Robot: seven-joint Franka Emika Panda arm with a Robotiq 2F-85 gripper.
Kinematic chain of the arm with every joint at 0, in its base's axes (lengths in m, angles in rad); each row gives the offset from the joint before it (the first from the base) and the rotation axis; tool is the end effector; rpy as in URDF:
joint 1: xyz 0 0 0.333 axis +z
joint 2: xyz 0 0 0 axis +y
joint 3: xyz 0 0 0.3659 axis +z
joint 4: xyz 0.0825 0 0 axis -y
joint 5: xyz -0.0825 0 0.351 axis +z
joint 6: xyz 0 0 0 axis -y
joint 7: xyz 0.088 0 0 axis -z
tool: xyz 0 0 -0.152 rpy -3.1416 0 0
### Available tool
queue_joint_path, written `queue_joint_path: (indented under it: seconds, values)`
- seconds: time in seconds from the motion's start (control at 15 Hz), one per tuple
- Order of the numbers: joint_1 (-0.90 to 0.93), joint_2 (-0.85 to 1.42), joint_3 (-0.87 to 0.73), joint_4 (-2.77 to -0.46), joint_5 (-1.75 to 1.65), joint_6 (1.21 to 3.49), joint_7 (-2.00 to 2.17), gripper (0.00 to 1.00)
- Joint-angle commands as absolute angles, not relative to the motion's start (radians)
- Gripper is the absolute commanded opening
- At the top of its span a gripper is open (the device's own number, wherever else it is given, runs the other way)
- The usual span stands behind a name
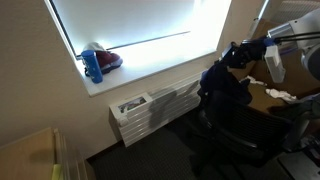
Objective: Hang the black clothing from the right side of the sofa on the backrest of the black chair
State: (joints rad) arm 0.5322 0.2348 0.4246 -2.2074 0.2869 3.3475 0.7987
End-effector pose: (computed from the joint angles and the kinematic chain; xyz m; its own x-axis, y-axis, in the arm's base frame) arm 0.3990 0.4800 0.4354 0.8864 -0.3353 0.3191 0.0009 -0.6882 -0.7256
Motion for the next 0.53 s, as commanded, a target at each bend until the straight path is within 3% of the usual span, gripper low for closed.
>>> queue_joint_path:
  seconds: [0.0, 0.07, 0.27, 0.47]
  values:
    - [0.293, 0.434, 0.695, -2.118, 0.103, 3.431, 0.972, 0.33]
    - [0.419, 0.338, 0.581, -2.172, 0.228, 3.390, 0.867, 0.10]
    - [0.311, 0.425, 0.678, -2.135, 0.152, 3.419, 0.917, 0.30]
    - [0.308, 0.427, 0.677, -2.120, 0.110, 3.419, 0.959, 0.33]
